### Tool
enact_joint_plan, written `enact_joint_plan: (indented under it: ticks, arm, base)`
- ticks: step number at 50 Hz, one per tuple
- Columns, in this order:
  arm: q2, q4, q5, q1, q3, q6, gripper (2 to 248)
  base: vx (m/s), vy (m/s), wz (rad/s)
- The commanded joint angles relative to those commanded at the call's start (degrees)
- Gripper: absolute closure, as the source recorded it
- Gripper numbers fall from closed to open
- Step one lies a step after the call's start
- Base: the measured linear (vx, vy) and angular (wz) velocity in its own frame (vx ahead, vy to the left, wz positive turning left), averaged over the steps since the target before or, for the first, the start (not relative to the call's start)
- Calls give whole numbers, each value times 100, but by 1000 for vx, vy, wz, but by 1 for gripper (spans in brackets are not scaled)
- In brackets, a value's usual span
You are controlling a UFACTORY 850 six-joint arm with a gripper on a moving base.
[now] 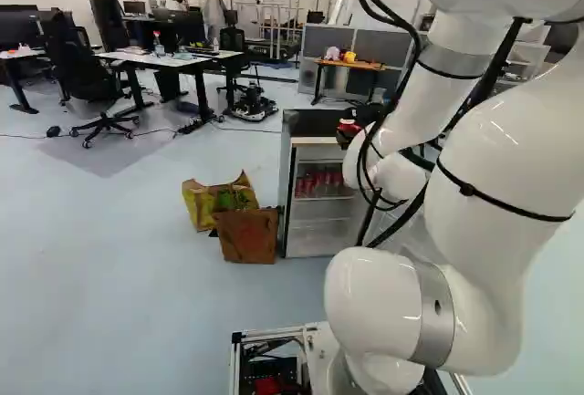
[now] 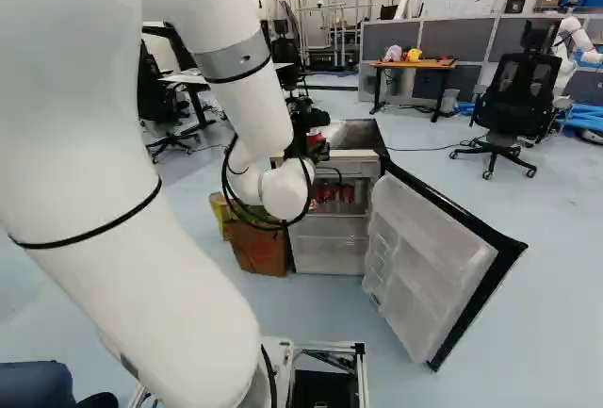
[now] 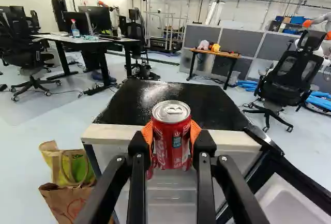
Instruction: Grab a drink from the fridge
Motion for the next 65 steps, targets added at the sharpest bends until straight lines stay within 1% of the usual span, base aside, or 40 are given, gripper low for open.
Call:
enact_joint_plan:
  ticks: [18,43,65]
  arm:
    - [42,105,-61,163,-233,0,158]
    - [-332,289,-163,394,-628,0,158]
    - [-696,555,-364,584,-1027,0,158]
  base:
    - [0,0,0]
    - [0,0,0]
    - [0,0,0]
